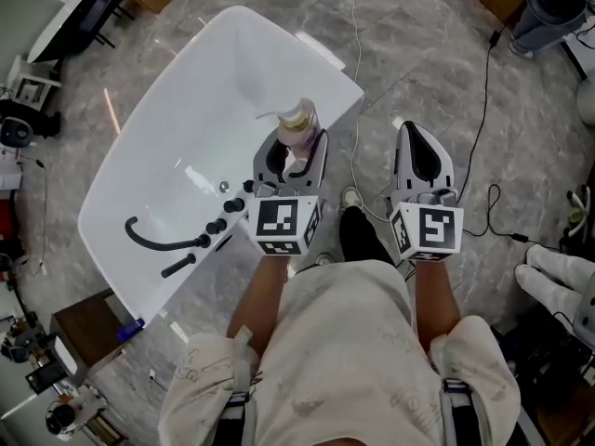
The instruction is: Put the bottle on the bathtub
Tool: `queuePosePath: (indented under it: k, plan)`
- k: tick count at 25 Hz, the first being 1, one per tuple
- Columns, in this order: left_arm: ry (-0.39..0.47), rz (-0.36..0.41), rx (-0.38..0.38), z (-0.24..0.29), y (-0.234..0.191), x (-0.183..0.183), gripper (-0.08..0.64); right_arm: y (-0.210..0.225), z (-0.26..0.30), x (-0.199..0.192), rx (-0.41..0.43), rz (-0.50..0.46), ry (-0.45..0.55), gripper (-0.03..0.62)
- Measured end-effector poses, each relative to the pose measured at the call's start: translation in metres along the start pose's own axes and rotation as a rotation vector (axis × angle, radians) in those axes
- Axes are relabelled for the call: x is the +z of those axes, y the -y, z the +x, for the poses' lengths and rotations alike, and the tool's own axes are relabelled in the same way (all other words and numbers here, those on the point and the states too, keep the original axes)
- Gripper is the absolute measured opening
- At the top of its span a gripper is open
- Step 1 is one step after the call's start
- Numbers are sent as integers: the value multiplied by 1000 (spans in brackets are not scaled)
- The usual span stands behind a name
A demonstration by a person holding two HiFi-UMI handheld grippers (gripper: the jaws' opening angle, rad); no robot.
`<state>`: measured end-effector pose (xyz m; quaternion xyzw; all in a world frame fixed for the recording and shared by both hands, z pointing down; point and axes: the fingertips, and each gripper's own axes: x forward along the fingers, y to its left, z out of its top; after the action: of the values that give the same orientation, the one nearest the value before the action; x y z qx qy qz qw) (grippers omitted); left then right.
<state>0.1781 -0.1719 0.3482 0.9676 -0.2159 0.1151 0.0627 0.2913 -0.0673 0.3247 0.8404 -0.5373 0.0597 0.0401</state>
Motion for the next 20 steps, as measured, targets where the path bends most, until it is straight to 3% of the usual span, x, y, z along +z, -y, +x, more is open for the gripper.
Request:
queuePosePath:
  k: [6, 20]
  plan:
    - [-47, -15, -26, 69, 6, -13, 222, 42, 47, -24, -3, 22, -50, -12]
    - [-265, -69, -24, 205, 6, -107, 222, 108, 131, -117, 36, 60, -262, -12]
